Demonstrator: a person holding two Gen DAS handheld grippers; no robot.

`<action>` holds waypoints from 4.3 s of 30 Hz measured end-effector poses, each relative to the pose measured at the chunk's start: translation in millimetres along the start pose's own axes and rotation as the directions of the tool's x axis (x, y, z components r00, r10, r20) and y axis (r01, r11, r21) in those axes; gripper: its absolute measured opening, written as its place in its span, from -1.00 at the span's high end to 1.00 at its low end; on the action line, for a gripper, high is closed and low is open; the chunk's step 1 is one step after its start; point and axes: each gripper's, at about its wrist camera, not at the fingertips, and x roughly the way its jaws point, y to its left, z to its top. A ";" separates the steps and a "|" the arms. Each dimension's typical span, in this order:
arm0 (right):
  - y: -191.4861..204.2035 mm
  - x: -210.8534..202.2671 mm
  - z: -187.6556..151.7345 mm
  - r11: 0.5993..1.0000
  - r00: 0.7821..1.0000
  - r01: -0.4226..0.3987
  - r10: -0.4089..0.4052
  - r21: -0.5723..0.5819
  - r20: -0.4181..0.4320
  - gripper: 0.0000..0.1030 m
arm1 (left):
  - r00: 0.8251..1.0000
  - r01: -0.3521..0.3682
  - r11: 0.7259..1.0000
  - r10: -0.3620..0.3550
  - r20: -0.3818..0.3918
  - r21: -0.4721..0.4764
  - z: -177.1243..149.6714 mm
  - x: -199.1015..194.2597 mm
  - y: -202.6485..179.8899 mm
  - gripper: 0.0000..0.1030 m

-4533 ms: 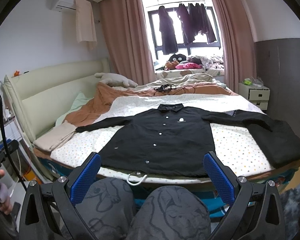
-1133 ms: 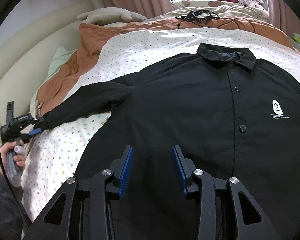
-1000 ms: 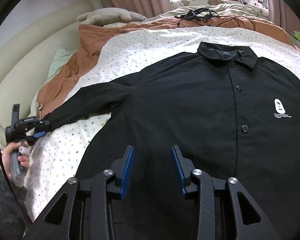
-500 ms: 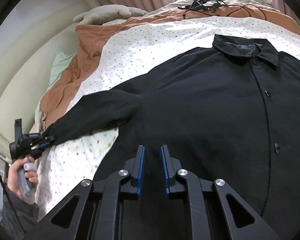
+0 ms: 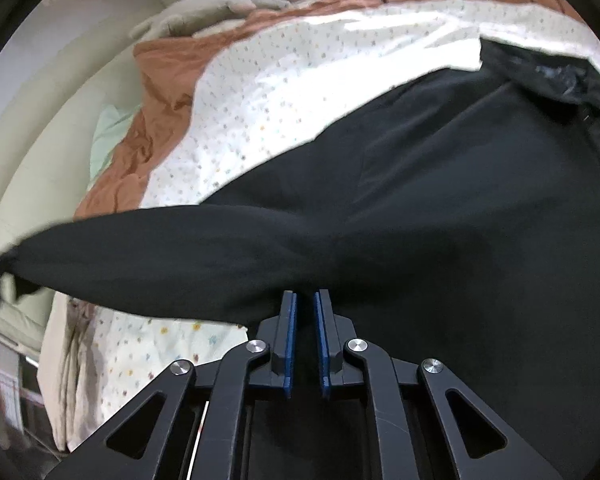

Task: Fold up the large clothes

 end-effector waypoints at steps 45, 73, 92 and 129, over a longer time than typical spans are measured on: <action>-262.6 -292.6 -126.7 0.959 0.956 0.082 -0.152 0.271 0.250 0.79 | 0.869 0.477 0.670 -0.263 -0.419 0.569 -238.9 51.1 -392.9 -0.92; -187.6 -177.6 -19.9 0.948 0.941 0.317 -0.315 0.007 0.122 -0.38 | 0.950 0.099 0.883 0.053 -0.307 0.459 -198.3 115.5 -154.0 -0.24; -163.2 -103.5 39.3 0.817 0.836 0.548 -0.542 -0.180 0.081 -0.21 | 0.918 0.042 0.831 0.188 -0.350 0.555 -209.9 184.7 -150.6 0.71; -389.3 -395.0 -115.4 0.866 0.872 0.381 -0.453 0.325 0.185 -0.16 | 0.954 0.064 0.816 0.118 -0.274 0.574 -228.6 88.6 -209.2 -0.55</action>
